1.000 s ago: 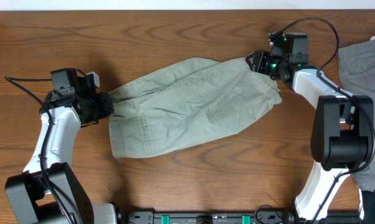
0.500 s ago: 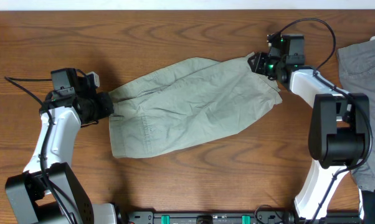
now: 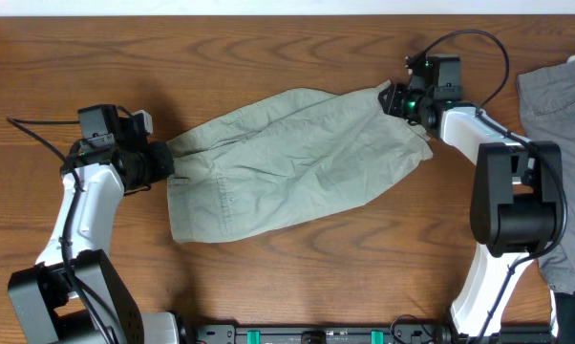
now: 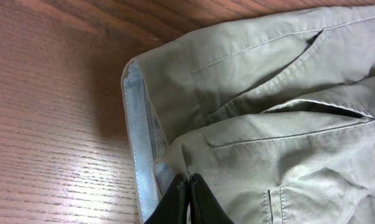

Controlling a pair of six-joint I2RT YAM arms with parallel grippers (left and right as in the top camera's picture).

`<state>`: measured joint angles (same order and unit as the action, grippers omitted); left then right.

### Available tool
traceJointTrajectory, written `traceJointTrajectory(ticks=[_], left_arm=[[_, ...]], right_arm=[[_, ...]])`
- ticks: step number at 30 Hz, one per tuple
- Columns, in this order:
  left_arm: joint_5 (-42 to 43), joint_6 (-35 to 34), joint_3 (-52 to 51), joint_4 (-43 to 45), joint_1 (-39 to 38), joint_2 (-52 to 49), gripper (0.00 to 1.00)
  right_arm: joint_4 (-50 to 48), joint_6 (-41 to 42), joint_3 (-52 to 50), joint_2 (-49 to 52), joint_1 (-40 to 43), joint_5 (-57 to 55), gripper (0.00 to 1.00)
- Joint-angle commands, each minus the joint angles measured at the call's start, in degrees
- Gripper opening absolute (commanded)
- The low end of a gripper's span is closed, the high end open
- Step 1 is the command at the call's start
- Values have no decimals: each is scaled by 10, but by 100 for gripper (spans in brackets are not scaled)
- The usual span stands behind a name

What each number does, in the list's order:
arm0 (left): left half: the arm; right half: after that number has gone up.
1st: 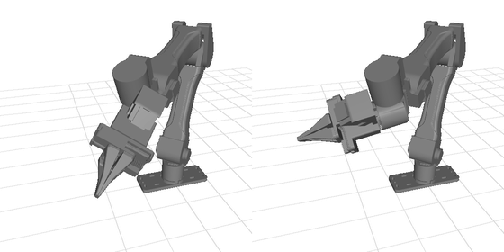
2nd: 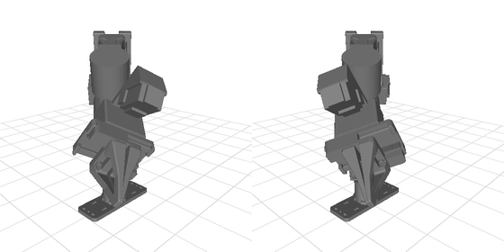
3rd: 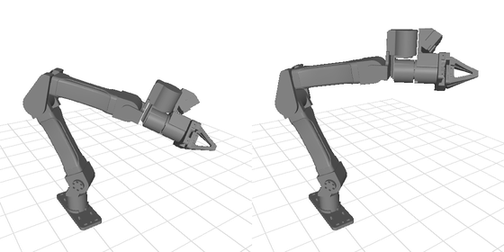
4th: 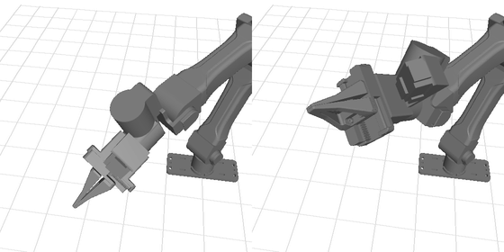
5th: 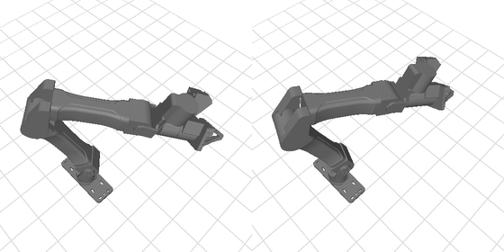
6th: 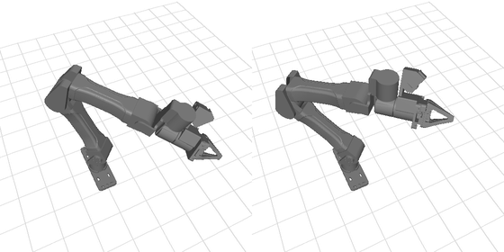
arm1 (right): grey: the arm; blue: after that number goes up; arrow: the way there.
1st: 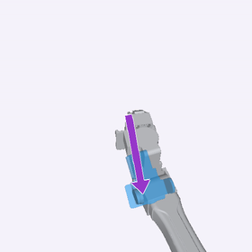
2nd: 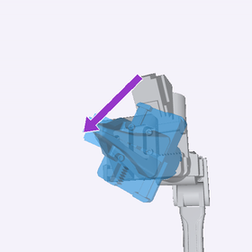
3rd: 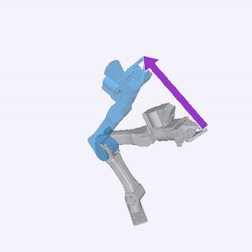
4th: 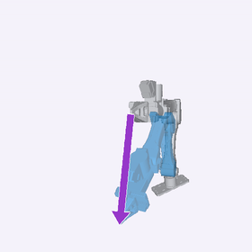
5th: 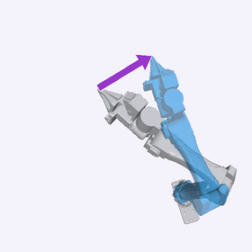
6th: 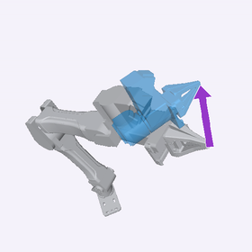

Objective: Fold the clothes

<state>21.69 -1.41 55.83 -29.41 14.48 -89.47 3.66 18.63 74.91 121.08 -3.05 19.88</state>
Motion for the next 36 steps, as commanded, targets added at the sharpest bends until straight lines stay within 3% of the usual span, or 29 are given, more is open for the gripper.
traceJointTrajectory(ticks=[1, 3, 6, 12, 20, 22, 23, 27, 36], left_arm=[[2, 7, 1, 2, 2, 4, 6], [2, 7, 1, 3, 2, 4, 6], [2, 7, 1, 4, 2, 4, 6], [2, 7, 3, 1, 2, 5, 6], [17, 3, 12, -2, 3, 58, 5], [17, 3, 12, -3, 3, 71, 6], [17, 3, 12, -3, 3, 75, 6], [17, 3, 12, -3, 3, 74, 6], [17, 3, 12, -6, 3, 74, 6]], right_arm=[[-2, -2, 1, 12, -14, 0, 21], [-5, -2, 1, 12, -15, 0, 8], [-7, 0, 1, 6, -13, 5, 1], [-3, -30, 1, -60, 1, 59, 1], [16, -56, 1, -141, 1, 27, 1], [26, -54, 1, -136, 1, 8, 8], [36, -54, 1, -129, 1, -5, 25], [47, -37, 1, -79, 0, -26, 51], [-11, 44, 1, 13, -1, -2, 58]])
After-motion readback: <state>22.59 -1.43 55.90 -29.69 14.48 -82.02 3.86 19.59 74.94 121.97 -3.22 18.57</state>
